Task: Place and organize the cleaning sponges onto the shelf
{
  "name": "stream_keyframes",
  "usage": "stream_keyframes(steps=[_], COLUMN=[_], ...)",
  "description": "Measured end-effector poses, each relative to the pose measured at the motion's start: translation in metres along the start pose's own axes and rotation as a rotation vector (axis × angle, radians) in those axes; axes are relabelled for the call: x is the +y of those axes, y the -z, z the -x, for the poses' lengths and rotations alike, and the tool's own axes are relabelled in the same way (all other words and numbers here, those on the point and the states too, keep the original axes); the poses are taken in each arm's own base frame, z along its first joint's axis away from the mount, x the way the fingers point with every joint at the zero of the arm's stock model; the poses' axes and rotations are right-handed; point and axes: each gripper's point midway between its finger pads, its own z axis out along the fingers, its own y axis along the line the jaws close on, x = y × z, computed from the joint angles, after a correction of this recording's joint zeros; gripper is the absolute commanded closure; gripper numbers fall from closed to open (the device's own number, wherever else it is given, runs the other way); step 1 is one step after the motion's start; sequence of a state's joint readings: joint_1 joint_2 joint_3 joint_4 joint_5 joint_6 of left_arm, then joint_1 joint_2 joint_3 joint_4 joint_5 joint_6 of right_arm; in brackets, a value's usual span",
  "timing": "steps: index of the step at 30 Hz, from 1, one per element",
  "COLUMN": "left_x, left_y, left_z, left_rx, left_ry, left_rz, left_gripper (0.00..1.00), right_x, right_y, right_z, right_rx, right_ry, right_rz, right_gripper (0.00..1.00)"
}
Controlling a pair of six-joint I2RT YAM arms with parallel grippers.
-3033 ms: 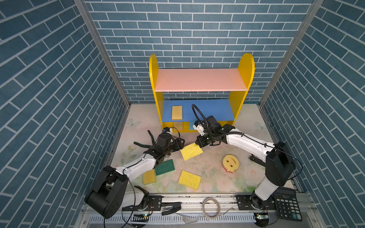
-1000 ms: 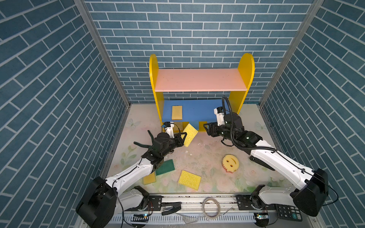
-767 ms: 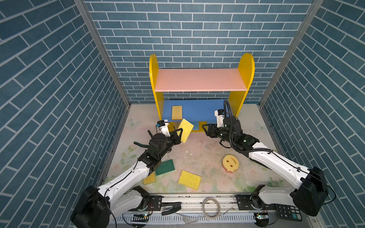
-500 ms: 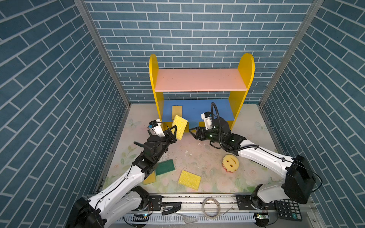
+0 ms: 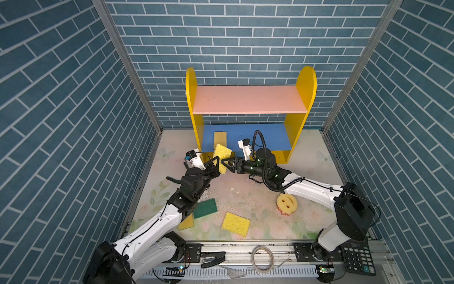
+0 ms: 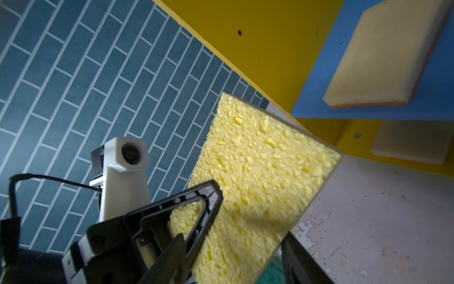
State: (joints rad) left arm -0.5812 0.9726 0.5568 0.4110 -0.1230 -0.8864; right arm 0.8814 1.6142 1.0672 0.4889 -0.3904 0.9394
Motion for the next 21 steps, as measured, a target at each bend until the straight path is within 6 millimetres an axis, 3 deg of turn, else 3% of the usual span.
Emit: stream_keyframes(steps=[4,7,10,15,21], left_x=[-0.002,-0.003,-0.002,-0.006,-0.009], left_y=[-0.002,-0.004,-0.007,-0.007,0.004], left_z=[0.005,0.006,0.006,0.005,0.007], left_rx=[-0.024,-0.034,-0.039,-0.031,-0.017], left_ry=[0.003,0.004,0.005,-0.014,-0.076], left_rz=[-0.005,-0.01,-0.008,-0.024,-0.022], left_gripper=[0.97,0.96,0.89,0.5,0.34], right_x=[-0.001,-0.007,-0.008,0.0,-0.007], right_y=[-0.005,-0.007,-0.006,-0.008,0.008], right_z=[0.002,0.005,0.008,0.018,0.033], right_rx=[-0.013,-0.026,-0.032,-0.029,-0.004], right_ry=[-0.037,-0.068,-0.085,-0.073,-0.011], right_rz=[0.021,0.015,0.012,0.003,-0.113], right_gripper=[0.66,0.86,0.99,1.0,1.0])
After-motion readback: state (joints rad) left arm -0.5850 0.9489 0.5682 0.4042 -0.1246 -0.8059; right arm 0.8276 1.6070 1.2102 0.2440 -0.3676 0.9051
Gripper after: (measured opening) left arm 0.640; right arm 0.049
